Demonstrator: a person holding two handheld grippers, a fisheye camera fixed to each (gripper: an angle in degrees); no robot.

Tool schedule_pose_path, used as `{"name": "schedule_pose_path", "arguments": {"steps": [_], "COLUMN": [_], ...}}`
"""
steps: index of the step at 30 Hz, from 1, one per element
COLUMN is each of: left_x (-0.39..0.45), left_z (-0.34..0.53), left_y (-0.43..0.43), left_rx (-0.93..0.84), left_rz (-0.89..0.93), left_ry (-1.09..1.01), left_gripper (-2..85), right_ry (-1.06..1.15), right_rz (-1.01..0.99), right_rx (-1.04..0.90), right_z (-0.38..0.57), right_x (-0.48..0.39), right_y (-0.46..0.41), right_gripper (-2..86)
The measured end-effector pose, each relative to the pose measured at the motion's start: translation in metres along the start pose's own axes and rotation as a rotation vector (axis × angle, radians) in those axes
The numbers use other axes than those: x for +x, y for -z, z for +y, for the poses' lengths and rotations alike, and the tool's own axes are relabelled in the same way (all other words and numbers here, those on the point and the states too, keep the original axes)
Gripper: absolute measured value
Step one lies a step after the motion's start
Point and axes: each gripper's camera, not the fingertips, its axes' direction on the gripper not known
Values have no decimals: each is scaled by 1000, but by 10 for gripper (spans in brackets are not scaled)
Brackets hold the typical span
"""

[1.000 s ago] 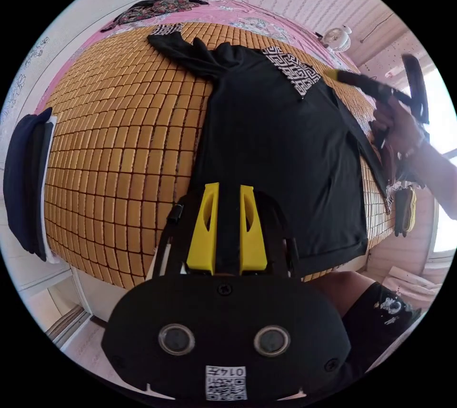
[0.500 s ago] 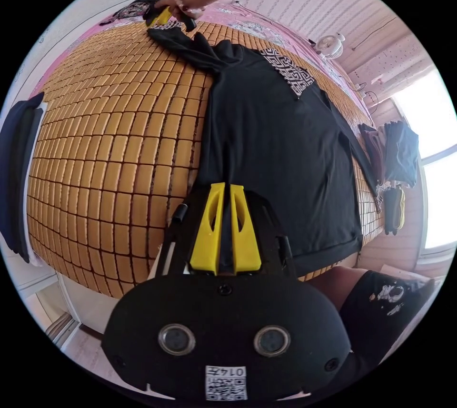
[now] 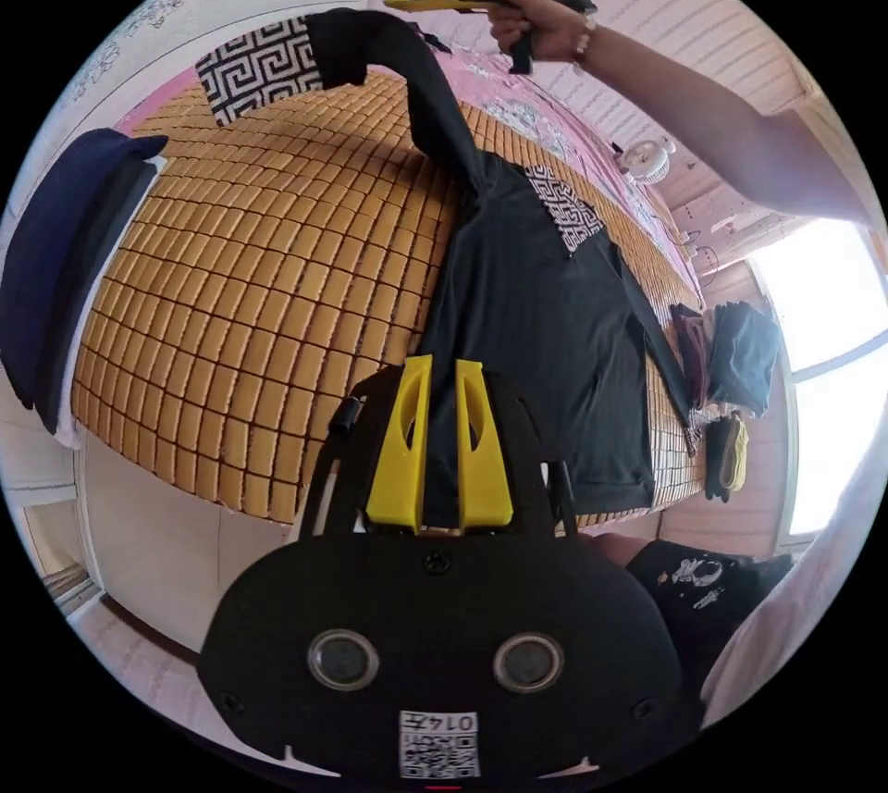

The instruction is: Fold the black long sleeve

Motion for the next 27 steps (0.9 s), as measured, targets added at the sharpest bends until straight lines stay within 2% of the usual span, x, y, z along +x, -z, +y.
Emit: {"name": "schedule_pose_path", "arguments": {"steps": [8, 11, 14, 16, 18, 20, 24, 27], "left_x": [-96, -122, -141, -147, -142, -141, -156, -181], "left_z": [6, -5, -21, -32, -39, -36, -20, -3], "left_y": [39, 32, 12, -3, -5, -1, 32, 50], "left_rx": [147, 181, 140, 37, -41, -65, -69, -49], "left_rz": [-196, -201, -178, -171, -236, -236, -445, -418], "left_ry": [291, 342, 379, 369, 228, 150, 114, 183], "left_gripper": [65, 74, 81, 76, 59, 21, -5, 5], "right_ry": [-97, -101, -125, -165, -207, -250, -271, -276], "right_rz": [96, 131, 194, 228, 239, 236, 241, 264], "right_rx": [-74, -127, -166, -174, -172, -160, -140, -137], "right_z": [72, 110, 139, 152, 161, 168, 169, 167], "right_x": [1, -14, -27, -29, -28, -24, -19, -15], "right_y": [-33, -42, -48, -49, -49, -47, -45, -50], "right_gripper": [70, 66, 64, 63, 64, 63, 64, 64]}}
